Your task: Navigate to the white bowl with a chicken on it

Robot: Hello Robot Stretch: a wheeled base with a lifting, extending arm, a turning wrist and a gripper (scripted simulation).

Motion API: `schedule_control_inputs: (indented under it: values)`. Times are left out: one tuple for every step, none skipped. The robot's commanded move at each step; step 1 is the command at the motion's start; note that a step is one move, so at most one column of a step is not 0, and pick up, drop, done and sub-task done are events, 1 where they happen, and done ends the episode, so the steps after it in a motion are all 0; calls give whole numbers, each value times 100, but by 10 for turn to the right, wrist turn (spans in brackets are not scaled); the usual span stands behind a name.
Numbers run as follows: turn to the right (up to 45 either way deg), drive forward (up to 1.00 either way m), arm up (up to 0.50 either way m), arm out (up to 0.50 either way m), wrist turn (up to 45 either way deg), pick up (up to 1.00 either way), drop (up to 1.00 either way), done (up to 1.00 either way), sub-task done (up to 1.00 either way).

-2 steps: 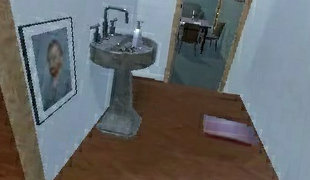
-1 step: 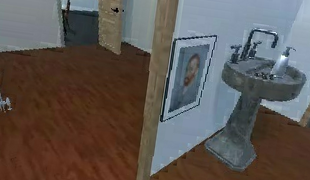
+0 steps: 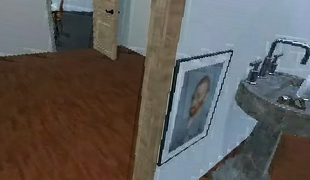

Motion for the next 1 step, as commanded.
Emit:
schedule_control_inputs:
  values:
    - [390,0,0,0,0,0,0,0,0]
